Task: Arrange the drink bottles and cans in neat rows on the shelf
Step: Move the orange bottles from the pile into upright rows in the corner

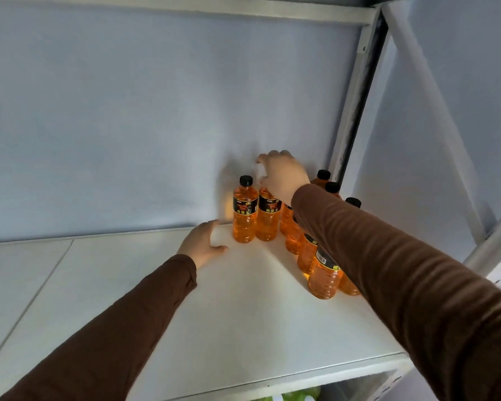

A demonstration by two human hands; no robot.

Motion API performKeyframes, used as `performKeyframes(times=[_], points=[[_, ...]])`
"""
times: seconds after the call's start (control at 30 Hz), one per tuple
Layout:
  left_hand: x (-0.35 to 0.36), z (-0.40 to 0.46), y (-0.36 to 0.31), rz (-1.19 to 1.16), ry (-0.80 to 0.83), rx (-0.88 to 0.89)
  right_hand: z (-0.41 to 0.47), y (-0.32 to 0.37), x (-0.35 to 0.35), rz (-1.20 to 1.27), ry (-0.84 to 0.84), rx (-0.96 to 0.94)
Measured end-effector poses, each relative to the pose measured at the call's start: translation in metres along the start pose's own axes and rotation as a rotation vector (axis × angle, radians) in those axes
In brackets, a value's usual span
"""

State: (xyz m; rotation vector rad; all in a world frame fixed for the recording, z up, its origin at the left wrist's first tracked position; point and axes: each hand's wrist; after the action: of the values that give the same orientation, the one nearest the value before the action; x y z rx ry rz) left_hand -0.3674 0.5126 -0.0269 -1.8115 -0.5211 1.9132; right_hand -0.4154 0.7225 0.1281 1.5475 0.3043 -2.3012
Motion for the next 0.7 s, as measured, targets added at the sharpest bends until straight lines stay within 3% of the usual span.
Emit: performKeyframes(times=[0.2, 0.27, 0.43, 0.7], points=[[-0.046, -0.045, 0.025, 0.134, -0.054, 0.030, -0.029, 0.051, -0.001, 0.115, -0.114, -0.154], [-0.094, -0.116, 0.089, 0.192, -0.139, -0.110, -0.039, 0.149, 0.015, 0.167, -0.058, -0.316], [-0.120, -0.144, 0.104, 0.191, -0.174, -0.091, -0.052, 0.184, 0.038, 0.230, -0.019, -0.293], [-0.233, -0.299, 0.240, 0.203, -0.307, -0.202, -0.087, 0.416, 0.059, 0.418, 0.044, -0.440]])
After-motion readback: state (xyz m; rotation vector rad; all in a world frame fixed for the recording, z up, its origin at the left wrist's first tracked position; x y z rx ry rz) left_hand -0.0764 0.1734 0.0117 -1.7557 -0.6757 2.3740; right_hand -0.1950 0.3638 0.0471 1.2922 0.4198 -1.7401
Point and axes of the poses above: each hand's wrist, its own z-axis towards the middle knuckle, its own x-axis out of the palm, y = z × x, and after that the axes turned 1 degree about y, right-handed
